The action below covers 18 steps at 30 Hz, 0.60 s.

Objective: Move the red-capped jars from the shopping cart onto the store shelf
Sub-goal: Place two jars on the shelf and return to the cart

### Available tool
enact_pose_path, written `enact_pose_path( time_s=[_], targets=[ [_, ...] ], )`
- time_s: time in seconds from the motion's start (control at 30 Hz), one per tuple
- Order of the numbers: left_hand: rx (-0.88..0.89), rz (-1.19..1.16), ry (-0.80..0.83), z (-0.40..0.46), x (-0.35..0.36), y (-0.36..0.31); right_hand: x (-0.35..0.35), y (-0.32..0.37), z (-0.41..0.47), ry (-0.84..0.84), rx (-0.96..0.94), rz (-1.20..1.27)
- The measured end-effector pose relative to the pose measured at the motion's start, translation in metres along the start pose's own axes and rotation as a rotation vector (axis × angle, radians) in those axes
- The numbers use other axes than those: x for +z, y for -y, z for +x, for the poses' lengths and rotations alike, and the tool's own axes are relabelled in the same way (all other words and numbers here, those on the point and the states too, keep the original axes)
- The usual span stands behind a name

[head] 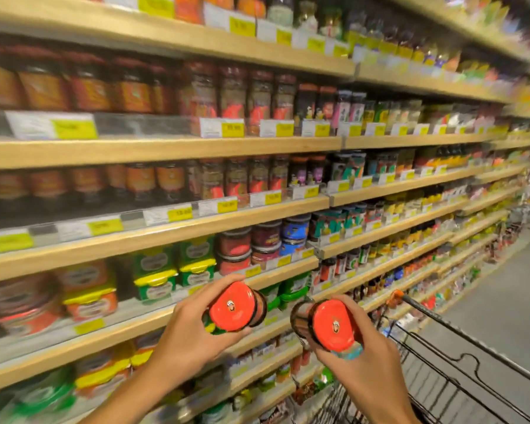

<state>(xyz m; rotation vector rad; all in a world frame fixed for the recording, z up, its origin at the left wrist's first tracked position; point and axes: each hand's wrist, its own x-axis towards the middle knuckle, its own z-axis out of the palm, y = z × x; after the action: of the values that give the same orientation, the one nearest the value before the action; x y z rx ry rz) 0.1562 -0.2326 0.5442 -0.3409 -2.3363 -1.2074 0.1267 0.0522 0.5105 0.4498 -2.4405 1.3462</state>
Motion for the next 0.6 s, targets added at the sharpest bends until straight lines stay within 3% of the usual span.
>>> enact_pose_path(
  time_s=[0.2,0.6],
  targets=[
    [-0.024,0.092,-0.099,-0.022,-0.026,-0.03,-0.006,0.02,0.002,-0.005,-0.201,-0.109],
    [-0.029,0.273,-0.286,-0.079,-0.099,-0.079,0.018,0.092,0.01,0.04,-0.412,0.091]
  ],
)
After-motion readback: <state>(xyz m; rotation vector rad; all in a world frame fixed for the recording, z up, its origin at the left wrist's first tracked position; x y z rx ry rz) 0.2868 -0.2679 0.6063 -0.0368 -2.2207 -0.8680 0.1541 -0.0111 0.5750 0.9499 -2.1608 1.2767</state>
